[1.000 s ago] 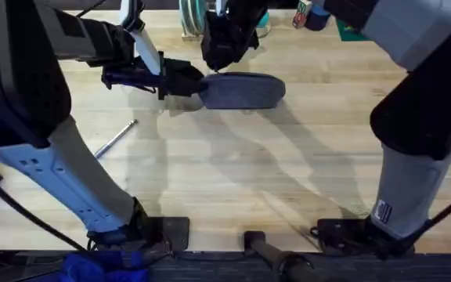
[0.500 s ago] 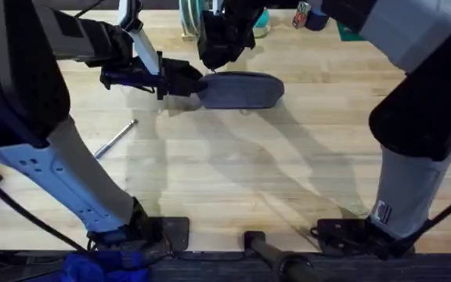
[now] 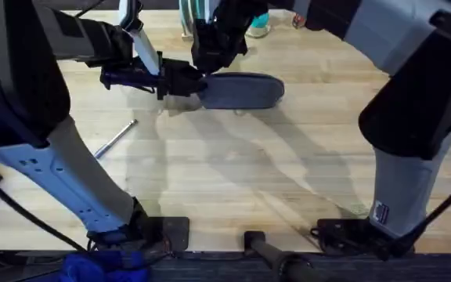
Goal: Unzip the bag, pick up the pens from the table one at a time and place them inside, then zip the bag closed.
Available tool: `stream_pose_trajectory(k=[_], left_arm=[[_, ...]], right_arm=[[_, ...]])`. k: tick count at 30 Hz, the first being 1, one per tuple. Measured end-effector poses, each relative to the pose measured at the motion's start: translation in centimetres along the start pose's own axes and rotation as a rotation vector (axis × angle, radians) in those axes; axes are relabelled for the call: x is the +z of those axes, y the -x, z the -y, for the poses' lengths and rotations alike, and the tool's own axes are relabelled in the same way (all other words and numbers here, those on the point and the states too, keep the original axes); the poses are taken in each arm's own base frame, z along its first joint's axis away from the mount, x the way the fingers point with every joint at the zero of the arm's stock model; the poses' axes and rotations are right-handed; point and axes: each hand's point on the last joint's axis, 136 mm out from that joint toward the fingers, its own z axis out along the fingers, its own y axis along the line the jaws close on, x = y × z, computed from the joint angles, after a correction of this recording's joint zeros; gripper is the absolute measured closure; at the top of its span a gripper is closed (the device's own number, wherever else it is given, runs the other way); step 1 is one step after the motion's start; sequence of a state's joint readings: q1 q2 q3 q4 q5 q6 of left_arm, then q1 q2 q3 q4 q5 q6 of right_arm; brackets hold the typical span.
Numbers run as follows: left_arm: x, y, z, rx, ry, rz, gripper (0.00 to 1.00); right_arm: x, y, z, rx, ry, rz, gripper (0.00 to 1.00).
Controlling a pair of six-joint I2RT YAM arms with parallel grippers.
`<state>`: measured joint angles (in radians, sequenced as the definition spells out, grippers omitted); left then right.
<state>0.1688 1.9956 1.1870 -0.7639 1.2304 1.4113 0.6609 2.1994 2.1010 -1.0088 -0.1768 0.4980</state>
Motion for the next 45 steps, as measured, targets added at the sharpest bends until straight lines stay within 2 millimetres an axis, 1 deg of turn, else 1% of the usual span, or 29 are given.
stream_pose_trajectory(k=[15,16,18,19,22,24,25,26,27,35,45], left_arm=[[0.0,0.0,0.0,0.0,0.0,0.0,0.962],[0.0,0.0,0.0,0.0,0.0,0.0,0.962],[0.0,0.0,0.0,0.0,0.0,0.0,0.962],[0.0,0.0,0.0,0.0,0.0,0.0,0.962],[0.0,0.0,0.0,0.001,-0.001,0.0,0.962],[0.0,0.0,0.0,0.001,-0.001,0.0,0.962],[0.0,0.0,0.0,0.001,-0.001,0.0,0.962],[0.0,0.0,0.0,0.001,-0.001,0.0,0.962],[0.1,0.0,0.0,0.001,-0.002,0.0,0.962],[0.1,0.0,0.1,-0.002,-0.003,0.0,0.962],[0.1,0.0,0.1,-0.002,-0.003,0.0,0.961]], right_arm=[[0.0,0.0,0.0,0.0,0.0,0.0,0.97],[0.0,0.0,0.0,0.0,0.001,-0.001,0.944],[0.0,0.0,-0.1,0.002,0.007,-0.002,0.83],[0.0,0.0,-0.3,0.005,0.012,-0.002,0.751],[0.0,-0.2,-0.8,0.0,0.029,-0.006,0.426],[0.0,-0.3,-1.1,-0.001,0.037,-0.008,0.266],[0.0,-0.3,-1.3,-0.002,0.043,-0.01,0.137],[-0.1,-0.4,-1.5,-0.009,0.048,-0.012,0.04],[-0.1,-0.5,-1.6,-0.011,0.051,-0.014,0.015],[-0.2,-0.8,-1.4,-0.006,0.045,-0.029,0.005],[-0.4,-0.9,-0.2,0.003,0.022,-0.045,0.005]])
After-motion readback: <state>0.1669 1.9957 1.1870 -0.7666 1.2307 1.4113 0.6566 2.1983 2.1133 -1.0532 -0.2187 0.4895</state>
